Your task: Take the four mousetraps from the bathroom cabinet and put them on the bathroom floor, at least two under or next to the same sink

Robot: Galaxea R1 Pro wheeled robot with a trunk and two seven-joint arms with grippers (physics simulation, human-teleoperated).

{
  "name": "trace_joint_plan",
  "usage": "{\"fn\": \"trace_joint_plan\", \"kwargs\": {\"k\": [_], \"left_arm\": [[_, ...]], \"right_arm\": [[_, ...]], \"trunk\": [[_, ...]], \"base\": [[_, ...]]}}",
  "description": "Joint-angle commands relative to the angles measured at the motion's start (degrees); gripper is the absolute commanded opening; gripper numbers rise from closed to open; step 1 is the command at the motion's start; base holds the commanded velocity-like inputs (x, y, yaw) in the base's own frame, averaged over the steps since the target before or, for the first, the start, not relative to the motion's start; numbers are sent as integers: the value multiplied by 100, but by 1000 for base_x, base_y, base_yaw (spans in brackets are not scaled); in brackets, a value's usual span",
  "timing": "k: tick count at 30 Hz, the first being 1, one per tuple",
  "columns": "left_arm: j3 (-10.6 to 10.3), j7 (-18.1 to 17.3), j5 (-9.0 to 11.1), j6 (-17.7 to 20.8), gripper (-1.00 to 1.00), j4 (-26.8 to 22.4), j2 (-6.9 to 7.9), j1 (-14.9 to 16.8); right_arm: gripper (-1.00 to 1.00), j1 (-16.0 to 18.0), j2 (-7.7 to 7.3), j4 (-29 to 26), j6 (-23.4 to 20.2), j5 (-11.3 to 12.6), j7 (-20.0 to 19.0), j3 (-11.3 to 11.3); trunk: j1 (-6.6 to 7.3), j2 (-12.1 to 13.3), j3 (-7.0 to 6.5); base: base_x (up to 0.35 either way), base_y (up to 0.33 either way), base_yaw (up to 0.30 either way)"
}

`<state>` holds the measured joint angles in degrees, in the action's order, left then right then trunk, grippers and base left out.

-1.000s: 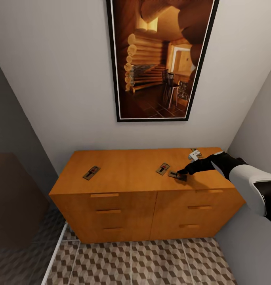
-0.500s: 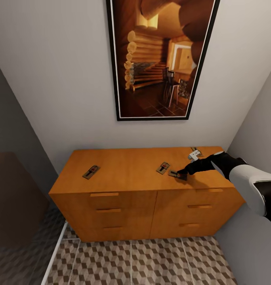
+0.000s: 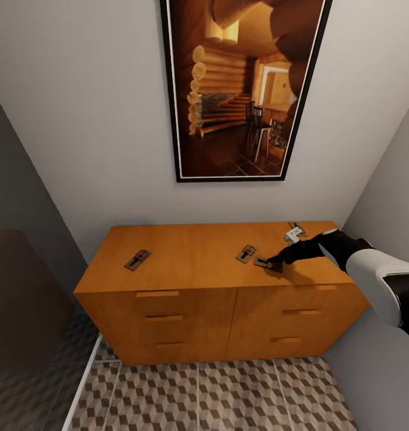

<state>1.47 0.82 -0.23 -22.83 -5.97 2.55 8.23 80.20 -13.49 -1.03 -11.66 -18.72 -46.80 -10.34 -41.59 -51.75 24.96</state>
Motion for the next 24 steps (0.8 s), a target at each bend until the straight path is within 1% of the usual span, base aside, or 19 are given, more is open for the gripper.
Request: {"fn": "trace_joint_plan", "kwargs": {"k": [1, 7, 17, 24], "left_arm": [[11, 6, -4, -20, 100, 4, -1, 3], [11, 6, -4, -20, 100, 6, -1, 3], [11, 6, -4, -20, 100, 2, -1, 3], [11, 6, -3, -20, 100, 4, -1, 3]], "right_arm": [[100, 1, -3, -11, -47, 44, -22, -45], [100, -1, 2, -11, -47, 44, -22, -46], [100, 4, 4, -11, -47, 44, -22, -47], [100, 3, 4, -11, -47, 44, -22, -47]], "trunk": [[0, -4, 6], [0, -4, 21], [0, -4, 82], [0, -4, 93]], "base": [[0, 0, 0], [0, 0, 0], [0, 0, 0], [0, 0, 0]]}}
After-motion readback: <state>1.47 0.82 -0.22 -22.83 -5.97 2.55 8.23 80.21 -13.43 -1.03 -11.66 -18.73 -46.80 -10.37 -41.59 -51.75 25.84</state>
